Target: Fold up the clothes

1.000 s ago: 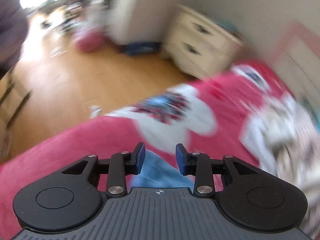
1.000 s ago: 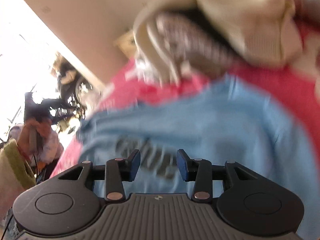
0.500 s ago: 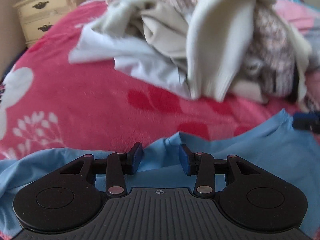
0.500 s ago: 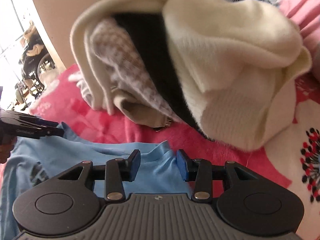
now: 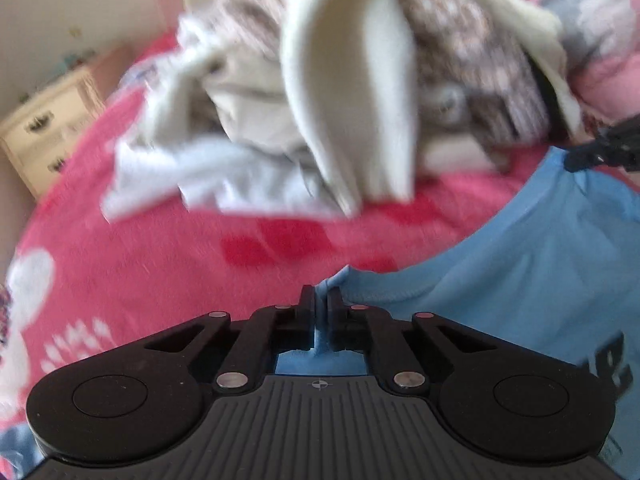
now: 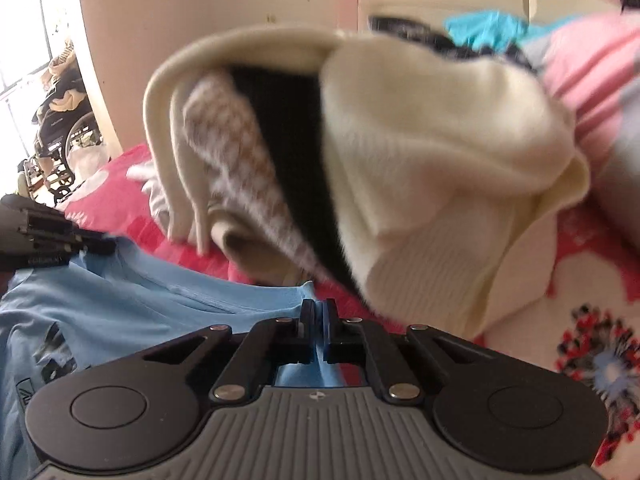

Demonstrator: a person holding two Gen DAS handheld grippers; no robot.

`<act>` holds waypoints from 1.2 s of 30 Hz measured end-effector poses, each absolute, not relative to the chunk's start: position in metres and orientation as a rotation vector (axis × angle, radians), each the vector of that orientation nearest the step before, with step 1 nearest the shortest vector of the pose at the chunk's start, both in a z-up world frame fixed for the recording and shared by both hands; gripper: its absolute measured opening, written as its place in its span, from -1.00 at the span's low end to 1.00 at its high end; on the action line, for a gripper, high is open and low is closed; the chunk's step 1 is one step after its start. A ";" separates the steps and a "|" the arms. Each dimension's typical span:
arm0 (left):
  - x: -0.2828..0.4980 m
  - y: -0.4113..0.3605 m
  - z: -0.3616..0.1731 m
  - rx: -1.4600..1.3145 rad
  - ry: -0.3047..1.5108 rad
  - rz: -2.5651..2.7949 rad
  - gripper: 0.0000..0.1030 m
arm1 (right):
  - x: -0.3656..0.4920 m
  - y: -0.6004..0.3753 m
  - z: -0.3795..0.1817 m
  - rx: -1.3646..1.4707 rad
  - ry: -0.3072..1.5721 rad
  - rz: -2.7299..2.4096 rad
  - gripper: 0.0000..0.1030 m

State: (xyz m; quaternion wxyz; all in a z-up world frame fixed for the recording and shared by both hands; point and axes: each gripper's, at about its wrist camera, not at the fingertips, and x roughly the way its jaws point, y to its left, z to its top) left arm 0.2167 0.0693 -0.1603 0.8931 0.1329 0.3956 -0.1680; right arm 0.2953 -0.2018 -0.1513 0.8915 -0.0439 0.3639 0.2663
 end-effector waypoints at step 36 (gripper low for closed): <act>0.210 0.094 -0.083 -0.307 0.724 -0.052 -0.10 | 0.248 -0.343 -0.092 0.679 0.811 0.496 -0.35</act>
